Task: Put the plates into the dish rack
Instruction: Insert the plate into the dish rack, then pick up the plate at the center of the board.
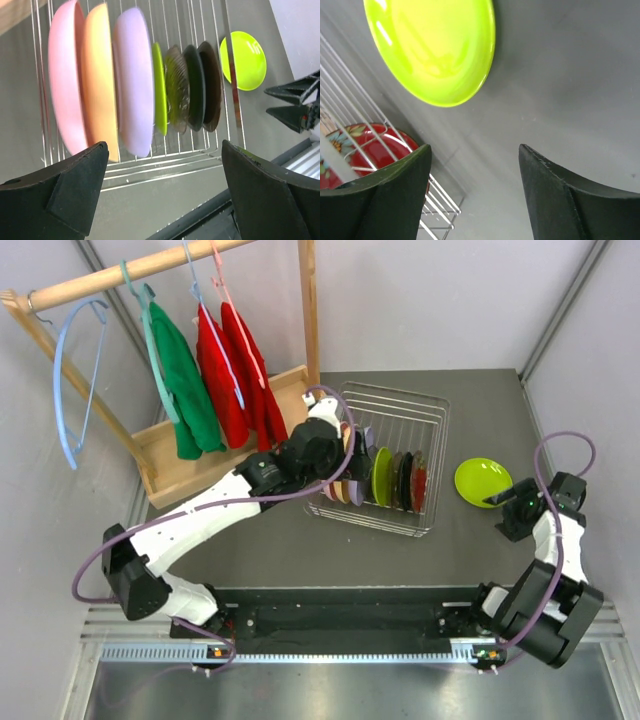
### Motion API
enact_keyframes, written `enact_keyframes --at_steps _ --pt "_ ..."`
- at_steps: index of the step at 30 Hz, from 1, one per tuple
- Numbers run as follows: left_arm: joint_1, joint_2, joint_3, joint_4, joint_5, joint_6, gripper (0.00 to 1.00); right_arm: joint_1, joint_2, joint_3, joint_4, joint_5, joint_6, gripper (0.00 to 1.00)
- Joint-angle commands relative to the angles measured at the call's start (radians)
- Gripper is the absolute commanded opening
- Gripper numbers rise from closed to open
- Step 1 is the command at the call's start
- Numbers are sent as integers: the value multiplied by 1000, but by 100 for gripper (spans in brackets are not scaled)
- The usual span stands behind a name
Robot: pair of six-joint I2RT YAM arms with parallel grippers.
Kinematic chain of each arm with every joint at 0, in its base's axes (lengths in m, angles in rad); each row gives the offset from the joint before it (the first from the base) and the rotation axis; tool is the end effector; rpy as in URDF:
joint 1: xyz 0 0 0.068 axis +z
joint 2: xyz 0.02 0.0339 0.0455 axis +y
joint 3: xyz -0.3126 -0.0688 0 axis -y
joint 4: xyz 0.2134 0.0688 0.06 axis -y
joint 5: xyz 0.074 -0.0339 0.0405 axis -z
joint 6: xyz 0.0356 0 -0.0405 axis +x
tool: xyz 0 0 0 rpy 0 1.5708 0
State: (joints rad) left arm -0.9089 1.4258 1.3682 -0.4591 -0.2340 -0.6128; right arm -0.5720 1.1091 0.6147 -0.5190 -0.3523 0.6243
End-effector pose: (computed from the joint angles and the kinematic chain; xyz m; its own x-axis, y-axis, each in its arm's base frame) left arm 0.1822 -0.2204 0.4168 -0.6185 -0.1165 -0.7771 0.3517 0.8433 -0.4064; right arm 0.1360 -0.0730 0.2538 -0.3717 0.8918 -0.2580 0.7048 0.4520 0.5468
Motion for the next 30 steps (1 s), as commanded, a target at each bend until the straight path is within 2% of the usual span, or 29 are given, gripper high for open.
enact_keyframes --at_steps 1,8,24,30 --pt "36 -85 -53 103 96 -34 99 -6 41 13 117 25 -3 68" --pt "65 -105 -77 105 127 -41 99 -6 158 -9 280 29 46 59" --pt "91 -143 -86 88 108 -51 99 -8 368 -59 474 41 58 54" --pt "94 -148 -90 86 101 -58 99 -6 383 -70 525 56 69 43"
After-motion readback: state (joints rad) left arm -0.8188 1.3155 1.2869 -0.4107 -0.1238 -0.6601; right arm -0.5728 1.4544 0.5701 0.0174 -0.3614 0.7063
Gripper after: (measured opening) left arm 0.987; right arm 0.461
